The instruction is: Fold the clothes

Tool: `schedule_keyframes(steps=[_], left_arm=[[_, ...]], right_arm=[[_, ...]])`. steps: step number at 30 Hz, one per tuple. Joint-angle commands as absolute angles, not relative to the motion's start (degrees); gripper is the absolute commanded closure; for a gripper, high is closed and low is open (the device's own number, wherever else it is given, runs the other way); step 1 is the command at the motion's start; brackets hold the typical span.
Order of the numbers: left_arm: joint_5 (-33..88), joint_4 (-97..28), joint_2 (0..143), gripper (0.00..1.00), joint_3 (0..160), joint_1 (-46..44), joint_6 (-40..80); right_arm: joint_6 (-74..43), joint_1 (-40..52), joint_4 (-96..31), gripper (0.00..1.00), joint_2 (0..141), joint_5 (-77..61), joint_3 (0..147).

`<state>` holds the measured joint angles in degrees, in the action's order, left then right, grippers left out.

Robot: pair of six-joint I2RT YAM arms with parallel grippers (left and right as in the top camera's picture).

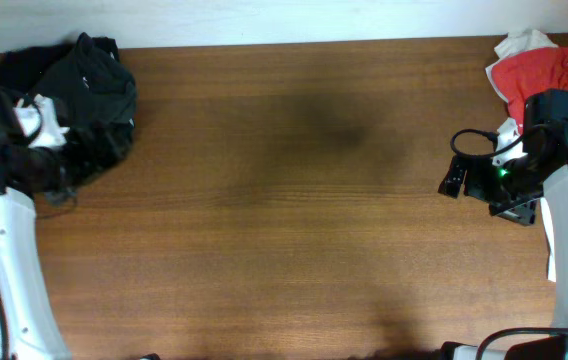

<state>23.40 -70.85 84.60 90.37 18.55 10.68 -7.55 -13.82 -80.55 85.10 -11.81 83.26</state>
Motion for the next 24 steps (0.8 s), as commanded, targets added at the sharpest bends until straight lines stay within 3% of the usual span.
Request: schedule_keyframes(steps=[1, 6, 14, 16, 18, 24], left_arm=[[24.88, -73.38, 78.85, 0.01, 85.12, 11.60, 8.93], [24.21, -74.65, 75.37, 0.01, 80.23, 0.84, 8.93], [19.62, -79.02, 75.50, 0.01, 80.12, -0.19, 8.86], [19.27, -77.45, 75.31, 0.01, 78.26, -1.80, 1.93], [19.27, -68.42, 71.70, 0.01, 72.93, -5.06, -4.03], [19.05, -34.26, 46.41, 0.01, 43.18, -7.07, -4.01]], right_arm=[[-7.77, -13.56, -80.53, 0.01, 84.36, -11.33, 83.81], [-7.77, -13.56, -80.53, 0.01, 84.36, -11.33, 83.81], [-7.77, -13.56, -80.51, 0.01, 84.36, -11.33, 83.81], [-7.77, -13.56, -80.53, 0.01, 84.36, -11.33, 83.81], [-7.77, -13.56, -80.53, 0.01, 84.36, -11.33, 83.81], [-7.77, -13.56, -80.51, 0.01, 84.36, -11.33, 83.81]])
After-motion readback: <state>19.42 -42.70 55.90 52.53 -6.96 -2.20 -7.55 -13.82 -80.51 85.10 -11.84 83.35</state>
